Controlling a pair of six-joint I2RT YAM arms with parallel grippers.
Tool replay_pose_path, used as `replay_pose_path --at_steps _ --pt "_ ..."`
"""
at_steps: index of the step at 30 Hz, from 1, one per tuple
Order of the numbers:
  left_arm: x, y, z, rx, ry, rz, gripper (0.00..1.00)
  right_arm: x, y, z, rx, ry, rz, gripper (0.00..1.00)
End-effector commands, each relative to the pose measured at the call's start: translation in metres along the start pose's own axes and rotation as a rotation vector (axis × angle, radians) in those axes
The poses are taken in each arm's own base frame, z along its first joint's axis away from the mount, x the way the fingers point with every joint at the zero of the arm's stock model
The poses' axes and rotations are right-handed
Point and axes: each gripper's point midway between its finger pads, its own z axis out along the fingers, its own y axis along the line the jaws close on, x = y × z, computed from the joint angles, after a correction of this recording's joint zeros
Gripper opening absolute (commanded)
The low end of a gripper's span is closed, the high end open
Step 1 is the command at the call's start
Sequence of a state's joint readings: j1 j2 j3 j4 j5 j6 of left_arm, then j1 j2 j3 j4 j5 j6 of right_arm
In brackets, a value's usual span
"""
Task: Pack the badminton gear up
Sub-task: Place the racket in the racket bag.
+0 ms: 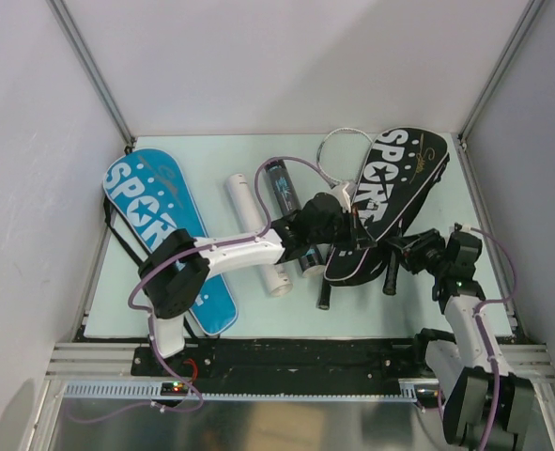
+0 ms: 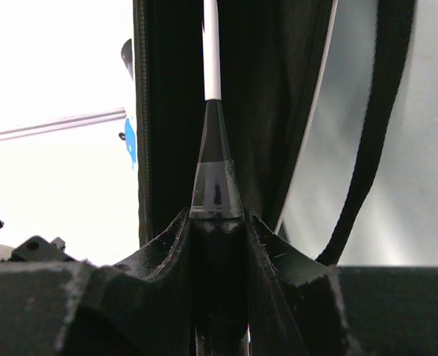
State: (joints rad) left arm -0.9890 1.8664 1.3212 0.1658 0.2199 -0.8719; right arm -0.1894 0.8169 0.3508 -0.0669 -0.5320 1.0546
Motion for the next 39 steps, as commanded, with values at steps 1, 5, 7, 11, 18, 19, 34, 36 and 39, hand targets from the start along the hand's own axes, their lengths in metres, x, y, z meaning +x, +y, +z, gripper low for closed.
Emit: replay_pose_path --at_steps 1,5,7,11,18,19,34,36,39 --pt "-0.001 -0.056 -0.026 0.164 0.014 0.039 0.00 -0.030 0.006 0.010 0.000 -0.092 -0.018 0.00" --pt "0.011 -0.068 -0.027 0.198 0.045 0.006 0.00 -0.045 0.011 0.020 -0.001 -0.125 0.005 0.00" --pt "0.015 -0.077 -0.028 0.224 0.054 -0.007 0.00 -0.054 0.008 0.025 0.021 -0.165 0.015 0.00" --pt "0.018 -0.095 -0.032 0.261 0.060 -0.025 0.00 -0.067 0.004 0.032 0.049 -0.234 0.031 0.00" --pt "0.035 -0.084 -0.028 0.215 0.062 -0.029 0.00 -0.073 0.017 0.037 -0.003 -0.256 0.146 0.00" --pt "0.036 -0.081 -0.027 0.207 0.063 -0.034 0.00 -0.075 0.014 0.037 0.010 -0.273 0.159 0.00" --pt "0.033 -0.111 -0.037 0.290 0.051 -0.150 0.00 -0.102 0.005 0.042 0.075 -0.521 0.198 0.01" --pt "0.034 -0.121 -0.036 0.313 0.064 -0.162 0.00 -0.103 0.006 0.044 0.075 -0.544 0.196 0.04" --pt "0.036 -0.127 -0.033 0.329 0.082 -0.182 0.00 -0.107 0.007 0.041 0.086 -0.612 0.183 0.08"
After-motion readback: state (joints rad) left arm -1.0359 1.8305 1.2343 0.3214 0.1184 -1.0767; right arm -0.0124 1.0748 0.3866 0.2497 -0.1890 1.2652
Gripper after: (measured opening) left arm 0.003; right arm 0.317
